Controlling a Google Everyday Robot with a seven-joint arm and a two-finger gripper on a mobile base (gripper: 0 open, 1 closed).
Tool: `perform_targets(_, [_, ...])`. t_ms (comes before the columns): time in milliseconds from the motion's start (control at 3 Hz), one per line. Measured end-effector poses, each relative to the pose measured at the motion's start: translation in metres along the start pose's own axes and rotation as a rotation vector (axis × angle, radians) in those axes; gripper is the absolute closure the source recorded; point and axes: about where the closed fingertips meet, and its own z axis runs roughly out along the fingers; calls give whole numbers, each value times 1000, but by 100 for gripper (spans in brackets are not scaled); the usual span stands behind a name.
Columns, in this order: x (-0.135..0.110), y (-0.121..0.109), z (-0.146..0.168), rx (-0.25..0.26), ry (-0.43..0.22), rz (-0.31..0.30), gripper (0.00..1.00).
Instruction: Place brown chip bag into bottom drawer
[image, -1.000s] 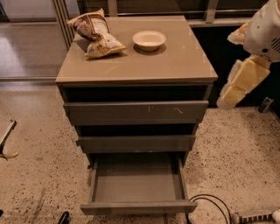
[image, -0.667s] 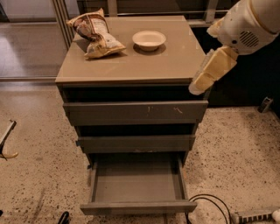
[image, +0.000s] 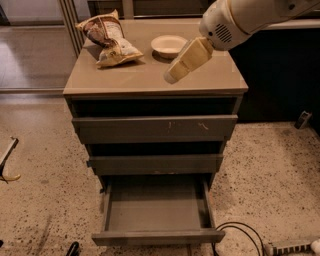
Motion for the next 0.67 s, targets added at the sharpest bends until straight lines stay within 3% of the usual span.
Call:
perform_targets(333, [0,0,0,0,0,0,0])
perform_targets(667, [-4,0,7,-4,-44,28,0])
